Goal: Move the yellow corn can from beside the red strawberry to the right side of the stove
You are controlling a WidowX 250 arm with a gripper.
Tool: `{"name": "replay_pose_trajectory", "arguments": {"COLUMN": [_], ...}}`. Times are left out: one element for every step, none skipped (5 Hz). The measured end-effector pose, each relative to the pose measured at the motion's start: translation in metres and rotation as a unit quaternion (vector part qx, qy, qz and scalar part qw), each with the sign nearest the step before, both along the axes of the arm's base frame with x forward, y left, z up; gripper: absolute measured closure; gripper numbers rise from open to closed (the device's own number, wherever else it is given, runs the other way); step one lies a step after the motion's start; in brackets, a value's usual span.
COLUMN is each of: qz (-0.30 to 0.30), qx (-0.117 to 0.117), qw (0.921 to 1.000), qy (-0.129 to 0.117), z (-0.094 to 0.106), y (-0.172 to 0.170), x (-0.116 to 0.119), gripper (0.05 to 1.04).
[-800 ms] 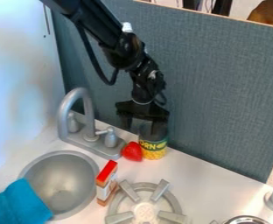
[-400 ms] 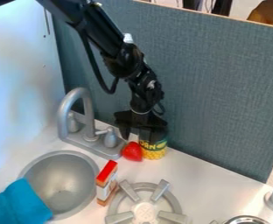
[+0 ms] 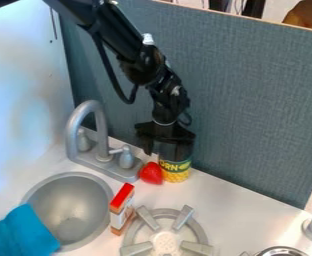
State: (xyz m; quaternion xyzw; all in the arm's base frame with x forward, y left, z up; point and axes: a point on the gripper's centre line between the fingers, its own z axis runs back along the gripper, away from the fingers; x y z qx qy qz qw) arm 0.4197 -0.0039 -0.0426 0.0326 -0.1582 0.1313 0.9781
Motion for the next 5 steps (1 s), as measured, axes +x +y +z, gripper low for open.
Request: {"name": "replay_pose_trajectory", "arguments": {"qz": [0.005, 0.009, 0.008, 0.005, -0.001], "qx": [0.005, 0.007, 0.01, 0.013, 0.001], "qw": [1.0, 0.9999, 0.9999, 0.9998, 1.0], "qy": [-0.004, 0.003, 0.011, 0.011, 0.008], "z": [0.004, -0.004, -0.012, -0.013, -0.014], "y": [0.002, 0.002, 0.003, 0.002, -0.002], "x": [0.004, 0.008, 0.013, 0.019, 0.023], "gripper": [0.077, 0.077, 0.077, 0.077, 0.078]}}
